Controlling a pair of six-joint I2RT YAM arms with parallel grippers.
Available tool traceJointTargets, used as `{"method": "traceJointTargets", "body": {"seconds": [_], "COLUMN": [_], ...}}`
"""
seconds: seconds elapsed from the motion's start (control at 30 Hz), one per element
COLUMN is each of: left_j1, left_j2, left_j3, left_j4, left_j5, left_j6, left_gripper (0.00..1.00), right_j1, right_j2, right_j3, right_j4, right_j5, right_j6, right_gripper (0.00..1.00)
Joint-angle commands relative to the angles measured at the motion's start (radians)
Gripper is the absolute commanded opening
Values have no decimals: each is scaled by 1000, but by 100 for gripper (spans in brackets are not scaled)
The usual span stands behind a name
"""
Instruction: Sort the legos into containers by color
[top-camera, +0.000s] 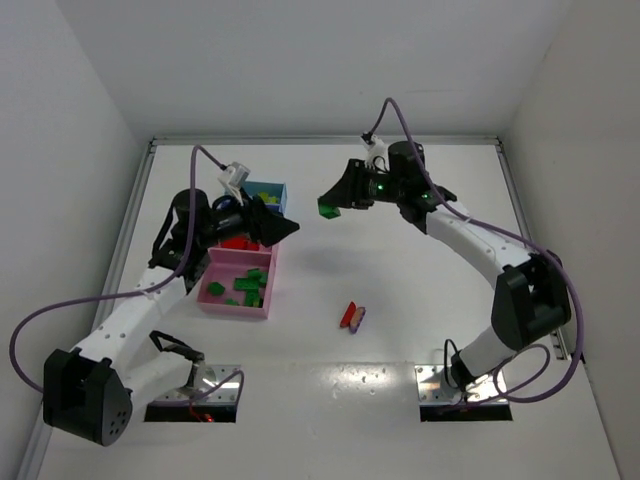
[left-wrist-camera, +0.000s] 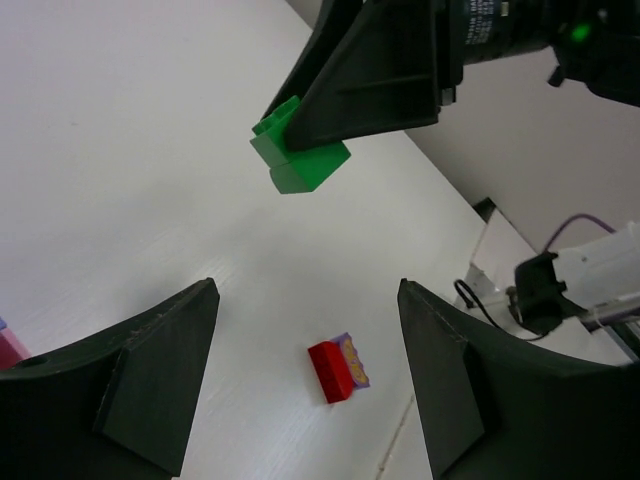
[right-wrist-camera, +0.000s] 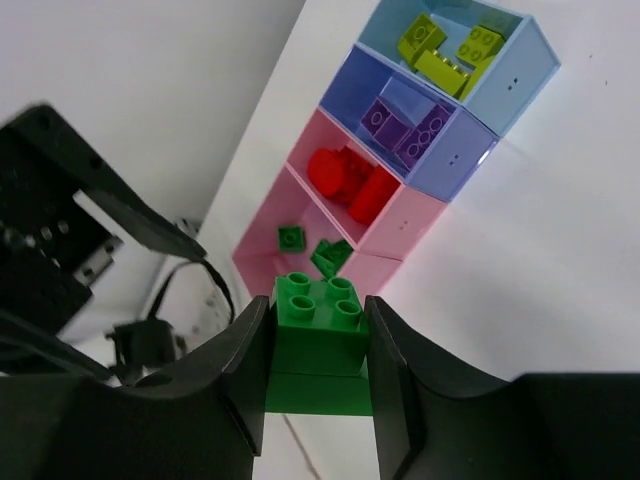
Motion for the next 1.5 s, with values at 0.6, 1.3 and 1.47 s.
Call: {"method": "traceJointTargets", "body": {"seconds": [0.6, 1.3, 1.47], "left_j1": [-109, -119, -119], "left_j2": [192, 264, 264], "left_j3": [220, 258, 258], "left_j4": [-62, -42, -42], "left_j5": [-259, -315, -325], "left_j6": [21, 30, 18], "left_gripper": [76, 54, 21], "right_j1": [173, 229, 229], "right_j2": [101, 102, 102], "right_j3": [245, 266, 265], "right_j4": [-136, -87, -112], "right_j5": [543, 484, 538], "right_j6": [248, 267, 267], "right_gripper": [3, 0, 0]}}
